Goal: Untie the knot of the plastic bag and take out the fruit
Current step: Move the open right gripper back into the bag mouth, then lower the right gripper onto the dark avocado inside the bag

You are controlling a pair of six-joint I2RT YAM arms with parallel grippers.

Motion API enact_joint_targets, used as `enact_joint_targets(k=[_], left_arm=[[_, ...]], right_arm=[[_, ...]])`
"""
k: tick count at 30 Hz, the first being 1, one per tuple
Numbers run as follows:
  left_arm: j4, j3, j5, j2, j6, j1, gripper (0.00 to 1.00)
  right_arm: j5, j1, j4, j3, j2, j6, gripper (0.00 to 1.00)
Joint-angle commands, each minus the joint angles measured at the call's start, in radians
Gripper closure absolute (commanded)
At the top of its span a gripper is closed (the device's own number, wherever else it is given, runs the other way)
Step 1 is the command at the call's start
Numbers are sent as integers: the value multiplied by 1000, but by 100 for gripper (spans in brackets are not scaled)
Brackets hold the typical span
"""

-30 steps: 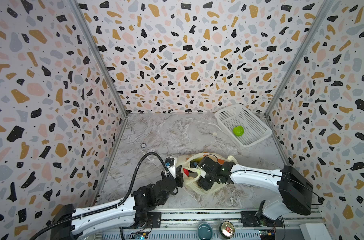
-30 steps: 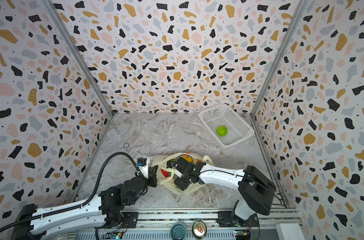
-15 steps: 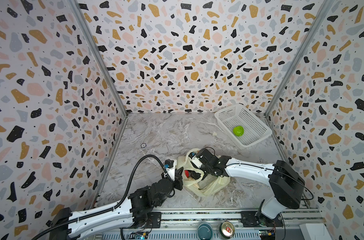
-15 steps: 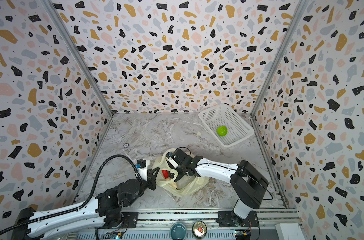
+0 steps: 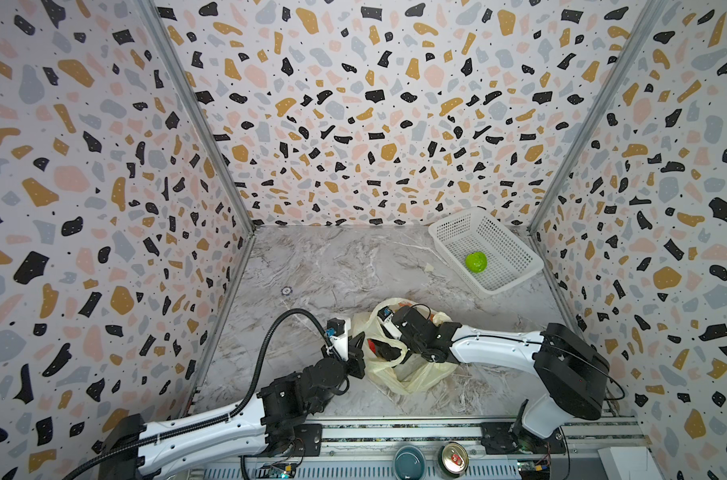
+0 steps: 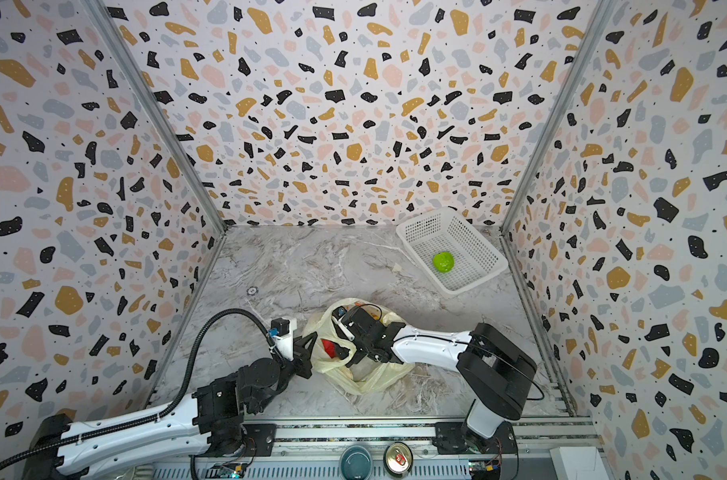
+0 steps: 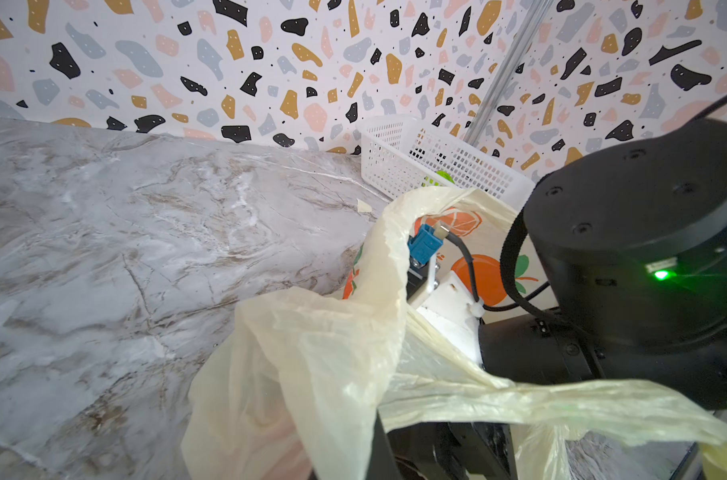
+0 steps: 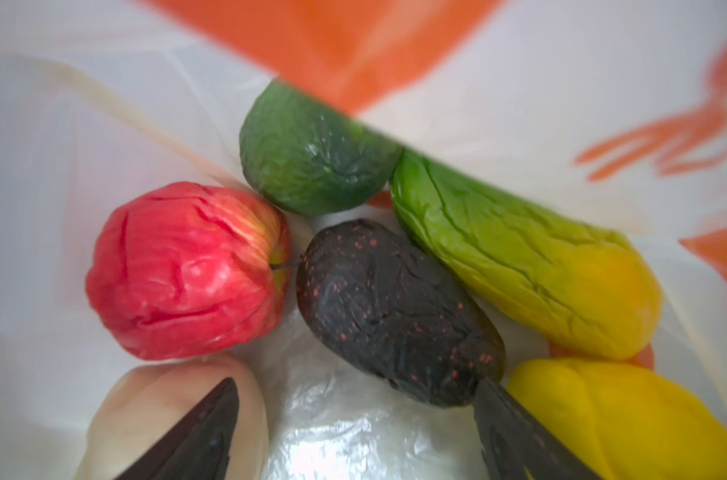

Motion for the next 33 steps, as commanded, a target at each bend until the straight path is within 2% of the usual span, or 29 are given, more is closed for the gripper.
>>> enact_joint_targets(k=[1, 7, 13, 17, 19, 23, 29, 33], left_arm=[[64, 12, -24, 14, -1, -6, 100], [76, 29, -43, 28, 27, -5, 100], [70, 34, -36, 52, 36, -4, 100], [62, 27, -42, 45, 31, -4, 100], [51, 27, -44, 38, 31, -4, 100], [-5, 29, -55, 8, 25, -4, 100], [-113, 21, -72, -71, 3, -4, 100], [-105, 7, -72, -73, 0, -4, 100]], right_arm=[[0, -4, 8, 59, 42, -24, 10], [-15, -24, 17, 101, 96, -59, 13], [-41, -32, -3, 146, 158, -85, 20], [-29, -34, -21, 166, 180, -84, 39], [-11, -36, -26, 164, 178, -71, 44], [32, -67, -62, 139, 137, 2, 45], [-13, -118, -78, 89, 51, 86, 45], [-109, -118, -82, 111, 36, 125, 35]])
